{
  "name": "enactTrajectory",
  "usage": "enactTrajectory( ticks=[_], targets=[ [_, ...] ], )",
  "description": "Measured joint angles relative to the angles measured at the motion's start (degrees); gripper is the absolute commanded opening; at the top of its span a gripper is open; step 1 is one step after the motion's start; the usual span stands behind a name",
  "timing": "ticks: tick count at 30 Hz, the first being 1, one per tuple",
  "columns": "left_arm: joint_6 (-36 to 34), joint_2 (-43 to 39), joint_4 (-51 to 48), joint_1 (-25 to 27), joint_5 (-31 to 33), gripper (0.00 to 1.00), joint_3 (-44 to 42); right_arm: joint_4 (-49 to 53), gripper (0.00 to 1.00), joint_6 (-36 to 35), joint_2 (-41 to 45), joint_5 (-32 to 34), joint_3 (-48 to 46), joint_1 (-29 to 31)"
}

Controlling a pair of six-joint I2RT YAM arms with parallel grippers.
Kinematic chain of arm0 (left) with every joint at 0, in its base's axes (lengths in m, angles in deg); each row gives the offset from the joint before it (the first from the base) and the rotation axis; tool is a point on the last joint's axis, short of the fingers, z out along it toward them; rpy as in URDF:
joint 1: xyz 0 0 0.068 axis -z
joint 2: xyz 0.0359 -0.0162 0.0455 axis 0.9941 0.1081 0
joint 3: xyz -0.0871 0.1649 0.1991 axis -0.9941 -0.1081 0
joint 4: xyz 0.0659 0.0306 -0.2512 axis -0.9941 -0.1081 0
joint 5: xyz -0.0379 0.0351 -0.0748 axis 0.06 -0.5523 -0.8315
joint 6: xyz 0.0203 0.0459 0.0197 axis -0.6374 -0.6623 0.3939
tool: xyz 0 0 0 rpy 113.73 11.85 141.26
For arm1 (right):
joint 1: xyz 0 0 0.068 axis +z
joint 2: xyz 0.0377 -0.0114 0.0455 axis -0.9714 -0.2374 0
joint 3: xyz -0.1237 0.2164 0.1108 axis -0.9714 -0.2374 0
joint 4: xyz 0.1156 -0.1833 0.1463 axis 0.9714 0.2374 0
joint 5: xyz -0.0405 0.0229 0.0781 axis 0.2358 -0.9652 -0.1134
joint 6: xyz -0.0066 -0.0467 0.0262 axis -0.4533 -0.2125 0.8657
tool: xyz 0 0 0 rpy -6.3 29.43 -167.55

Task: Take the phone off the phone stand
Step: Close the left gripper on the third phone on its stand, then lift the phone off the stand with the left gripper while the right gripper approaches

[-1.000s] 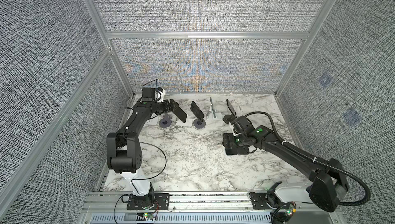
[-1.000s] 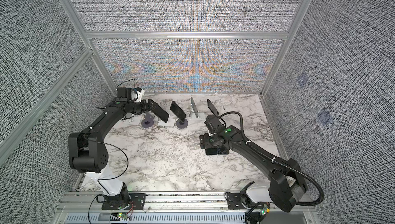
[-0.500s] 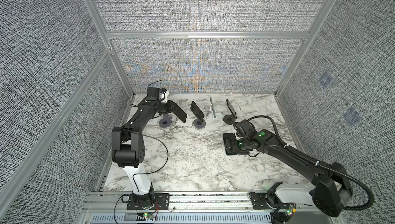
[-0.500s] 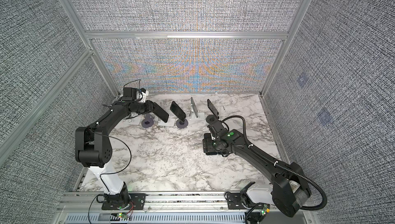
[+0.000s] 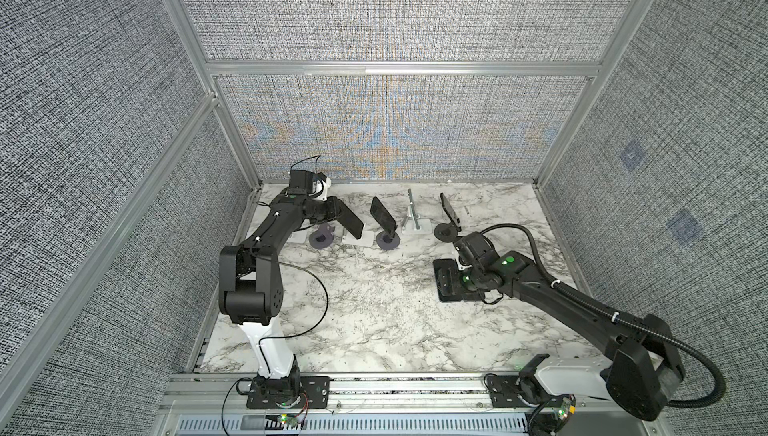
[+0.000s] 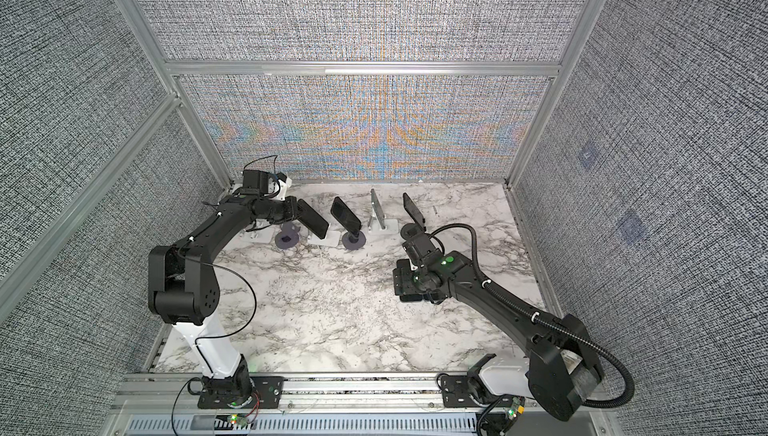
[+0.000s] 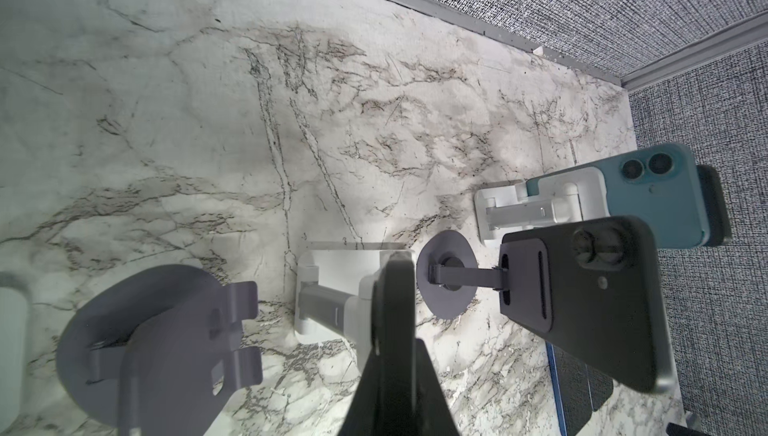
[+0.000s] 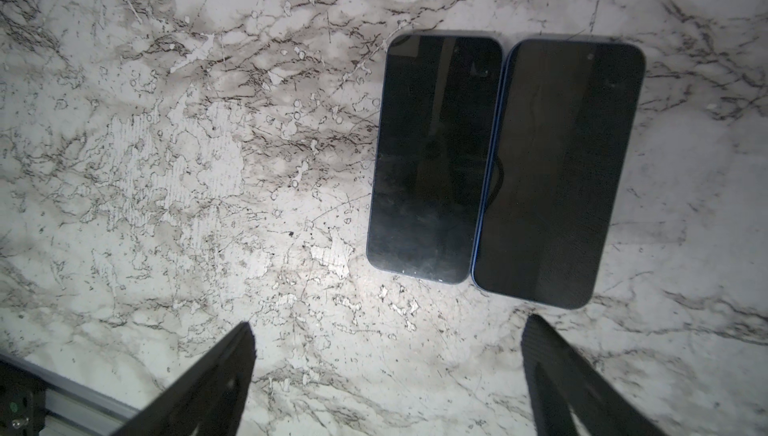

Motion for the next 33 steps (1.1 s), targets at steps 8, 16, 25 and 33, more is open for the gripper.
enactTrajectory(
  ticks=[8, 16, 25, 33],
  targets=[
    [-0.8, 0.0, -2.8, 0.0, 0.0, 0.00, 1.5, 0.5, 0.90, -0.6, -1.2, -0.4, 2.9, 0.1],
    [-1.1, 0.0, -7.7, -0.1, -0.2, 0.00, 5.6, 0.7, 0.90, -1.2, -0.9, -0.6, 4.5, 0.0],
    [-4.1, -3.2, -17.0, -0.2, -3.6, 0.00, 11.8, 4.1, 0.88, -2.3, 0.8, -0.4, 6.3, 0.1],
    [-6.8, -10.4, -21.4, -0.2, -13.7, 0.00, 3.0, 8.8, 0.85, -7.2, 0.8, -1.8, 12.0, 0.9]
  ],
)
